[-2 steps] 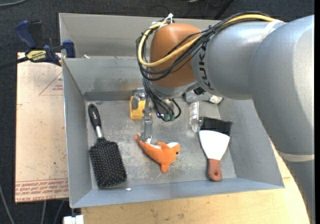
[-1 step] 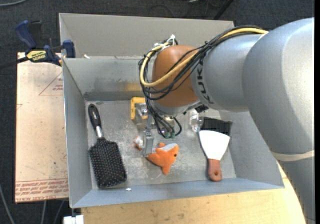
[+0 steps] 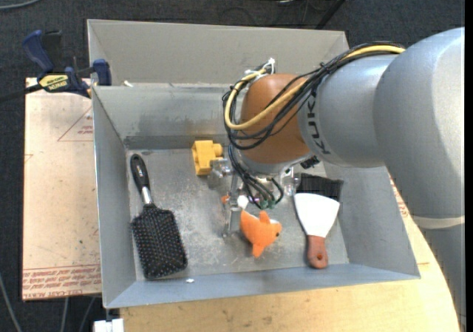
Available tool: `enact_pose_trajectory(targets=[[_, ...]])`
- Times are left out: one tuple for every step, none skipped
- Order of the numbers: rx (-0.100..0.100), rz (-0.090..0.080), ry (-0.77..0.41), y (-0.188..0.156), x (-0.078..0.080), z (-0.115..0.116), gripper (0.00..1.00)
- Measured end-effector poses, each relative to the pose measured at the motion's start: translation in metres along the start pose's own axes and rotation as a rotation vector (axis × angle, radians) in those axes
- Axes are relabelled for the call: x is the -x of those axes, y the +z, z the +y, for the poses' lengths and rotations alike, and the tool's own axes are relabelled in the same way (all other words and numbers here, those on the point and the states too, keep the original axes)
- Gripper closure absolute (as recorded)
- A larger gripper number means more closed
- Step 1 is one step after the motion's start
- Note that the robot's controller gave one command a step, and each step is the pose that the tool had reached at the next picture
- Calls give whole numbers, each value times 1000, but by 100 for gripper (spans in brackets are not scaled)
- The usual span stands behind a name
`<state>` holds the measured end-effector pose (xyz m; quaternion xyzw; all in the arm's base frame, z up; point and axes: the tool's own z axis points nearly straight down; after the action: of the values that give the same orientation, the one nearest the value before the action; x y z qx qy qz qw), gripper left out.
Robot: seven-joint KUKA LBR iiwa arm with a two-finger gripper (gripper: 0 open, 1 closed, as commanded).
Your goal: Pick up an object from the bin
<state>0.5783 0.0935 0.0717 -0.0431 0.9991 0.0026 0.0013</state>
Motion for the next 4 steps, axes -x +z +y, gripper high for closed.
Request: enact_pose_trajectory(targets=[[-1, -4, 38, 1, -5, -33, 0], [0, -3, 50, 1, -14, -48, 0], [1, -4, 2, 1, -23, -82, 0], [0, -4, -11, -2, -13, -103, 0]])
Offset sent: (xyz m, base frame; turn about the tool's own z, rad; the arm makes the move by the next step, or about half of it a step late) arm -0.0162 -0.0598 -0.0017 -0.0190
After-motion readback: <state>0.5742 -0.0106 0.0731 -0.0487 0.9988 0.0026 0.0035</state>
